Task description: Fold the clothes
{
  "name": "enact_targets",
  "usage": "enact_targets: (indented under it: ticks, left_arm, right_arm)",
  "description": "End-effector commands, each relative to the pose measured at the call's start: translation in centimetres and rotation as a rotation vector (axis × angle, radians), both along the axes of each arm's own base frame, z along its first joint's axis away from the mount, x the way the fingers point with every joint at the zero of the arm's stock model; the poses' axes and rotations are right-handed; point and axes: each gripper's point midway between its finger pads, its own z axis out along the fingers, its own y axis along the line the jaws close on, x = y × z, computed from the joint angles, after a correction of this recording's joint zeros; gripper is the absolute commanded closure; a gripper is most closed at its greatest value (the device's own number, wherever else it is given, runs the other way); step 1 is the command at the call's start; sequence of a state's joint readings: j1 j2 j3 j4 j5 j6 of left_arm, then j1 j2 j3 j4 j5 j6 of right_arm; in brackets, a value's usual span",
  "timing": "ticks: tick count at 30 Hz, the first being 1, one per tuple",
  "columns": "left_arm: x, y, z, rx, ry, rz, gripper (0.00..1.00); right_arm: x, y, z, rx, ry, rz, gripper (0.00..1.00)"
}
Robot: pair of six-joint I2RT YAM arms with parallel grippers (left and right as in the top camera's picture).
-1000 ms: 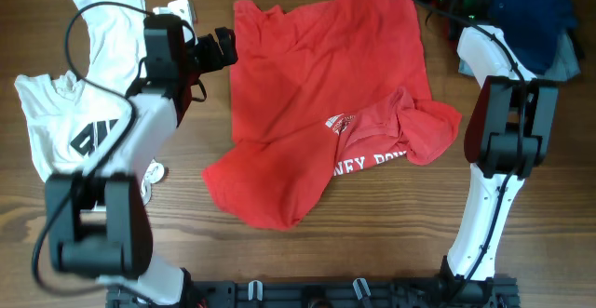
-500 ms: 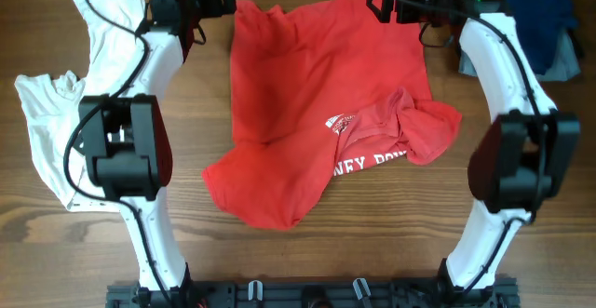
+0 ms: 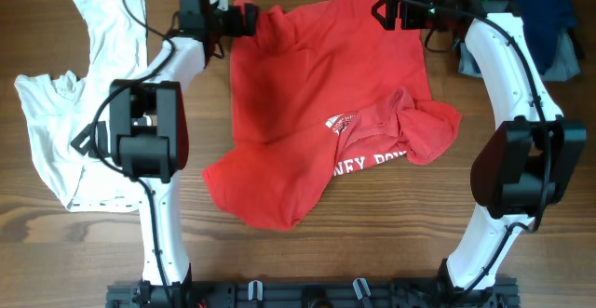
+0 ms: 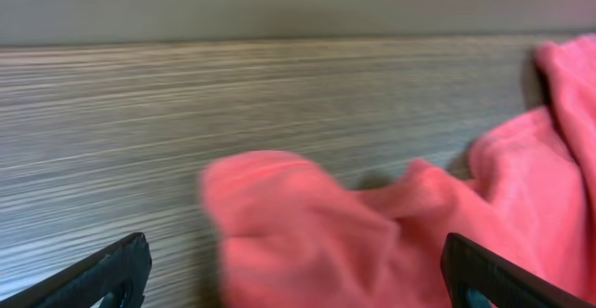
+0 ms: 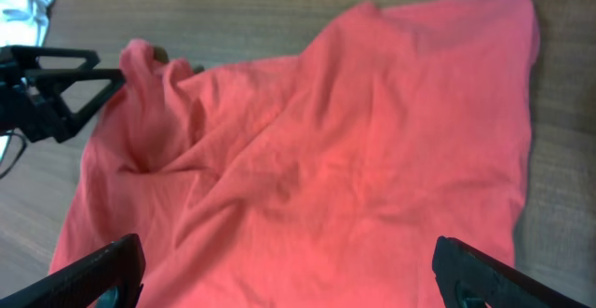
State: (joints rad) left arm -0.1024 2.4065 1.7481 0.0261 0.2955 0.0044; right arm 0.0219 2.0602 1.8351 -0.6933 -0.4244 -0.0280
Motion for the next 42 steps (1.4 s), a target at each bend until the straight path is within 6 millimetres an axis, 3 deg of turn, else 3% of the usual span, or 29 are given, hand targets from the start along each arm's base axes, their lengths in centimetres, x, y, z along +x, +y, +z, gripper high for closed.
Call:
enact_targets:
  ticks: [1, 7, 20, 28, 32, 39, 42]
  left_arm:
    - [0.0, -2.5, -1.0, 0.051, -0.021, -0.057, 0.01]
    - [0.7, -0.7, -2.7, 0.139, -0.020, 0.052, 0.02]
    - [2.2, 4.5, -1.8, 0.063, -0.036, 0.218, 0.04]
    - [1.9, 3.5, -2.9, 0.017, -0.016, 0.160, 0.11]
    - [1.7, 2.1, -2.9, 0.016, -0.014, 0.137, 0.20]
    - [0.9, 0.7, -3.8, 0.025, 0.028, 0.112, 0.22]
    - [0.6, 0.8, -4.1, 0.028, 0.044, 0.112, 0.32]
  right_arm:
    - [-0.2, -0.7, 1.9, -0.027, -0.034, -0.019, 0.00]
    - [-0.4, -0.9, 1.7, -0.038, -0.020, -0.026, 0.00]
    - [-0.3, -0.9, 1.7, -0.044, -0.022, -0.029, 0.00]
    - [-0.3, -0.9, 1.7, -0.044, -0.025, -0.029, 0.00]
    - [-0.3, -0.9, 1.7, -0.044, -0.024, -0.030, 0.00]
    - [-0.3, -0.9, 1.7, -0.044, -0.022, -0.029, 0.00]
    - [-0.4, -0.9, 1.6, -0.044, -0.021, -0.029, 0.00]
